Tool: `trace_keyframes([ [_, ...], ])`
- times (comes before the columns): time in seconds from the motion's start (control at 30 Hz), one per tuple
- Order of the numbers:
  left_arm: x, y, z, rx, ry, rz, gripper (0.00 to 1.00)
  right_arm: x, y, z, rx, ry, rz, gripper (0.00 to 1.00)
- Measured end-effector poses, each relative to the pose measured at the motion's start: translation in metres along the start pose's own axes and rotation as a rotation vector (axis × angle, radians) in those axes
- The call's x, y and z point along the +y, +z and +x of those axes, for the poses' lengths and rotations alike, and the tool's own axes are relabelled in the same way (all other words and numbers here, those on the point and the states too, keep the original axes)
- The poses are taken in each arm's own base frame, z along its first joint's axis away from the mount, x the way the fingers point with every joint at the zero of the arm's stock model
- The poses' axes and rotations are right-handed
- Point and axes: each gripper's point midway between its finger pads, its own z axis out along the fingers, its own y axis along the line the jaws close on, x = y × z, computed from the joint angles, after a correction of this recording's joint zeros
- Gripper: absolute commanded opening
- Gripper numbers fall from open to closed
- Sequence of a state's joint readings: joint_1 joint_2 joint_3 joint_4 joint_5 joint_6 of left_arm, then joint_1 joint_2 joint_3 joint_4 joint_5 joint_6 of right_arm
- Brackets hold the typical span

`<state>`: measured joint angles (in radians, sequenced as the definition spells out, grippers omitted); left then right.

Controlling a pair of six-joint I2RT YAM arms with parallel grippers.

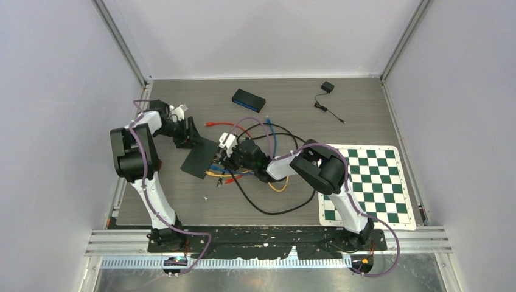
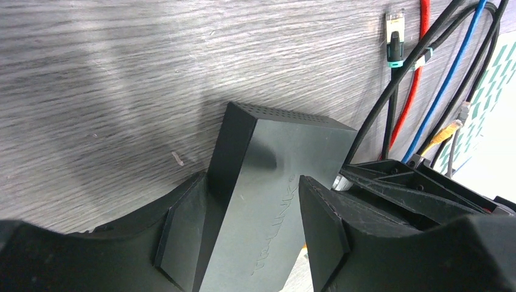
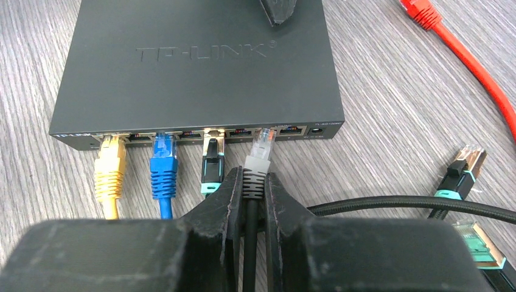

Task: Insert the plug into the switch port
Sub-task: Insert the connector into the switch port.

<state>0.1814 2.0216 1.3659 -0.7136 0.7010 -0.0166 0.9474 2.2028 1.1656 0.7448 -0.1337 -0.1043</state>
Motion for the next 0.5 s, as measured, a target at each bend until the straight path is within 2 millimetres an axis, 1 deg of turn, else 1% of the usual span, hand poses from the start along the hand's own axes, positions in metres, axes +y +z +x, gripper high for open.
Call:
trace_keyframes([
  [0.17,-0.001,-0.001,0.003,-0.021,0.018,-0.003,0.6,0.003,-0.001,0.001,0.009,-0.003,-0.005,0.05],
  [0.37,-0.002,-0.006,0.009,-0.029,0.025,-0.027,0.59,0.009,-0.002,-0.003,0.018,-0.057,-0.002,0.05],
  [0.5,-0.006,-0.008,0.01,-0.032,0.034,-0.03,0.59,0.013,-0.007,-0.005,0.015,-0.083,0.009,0.05],
])
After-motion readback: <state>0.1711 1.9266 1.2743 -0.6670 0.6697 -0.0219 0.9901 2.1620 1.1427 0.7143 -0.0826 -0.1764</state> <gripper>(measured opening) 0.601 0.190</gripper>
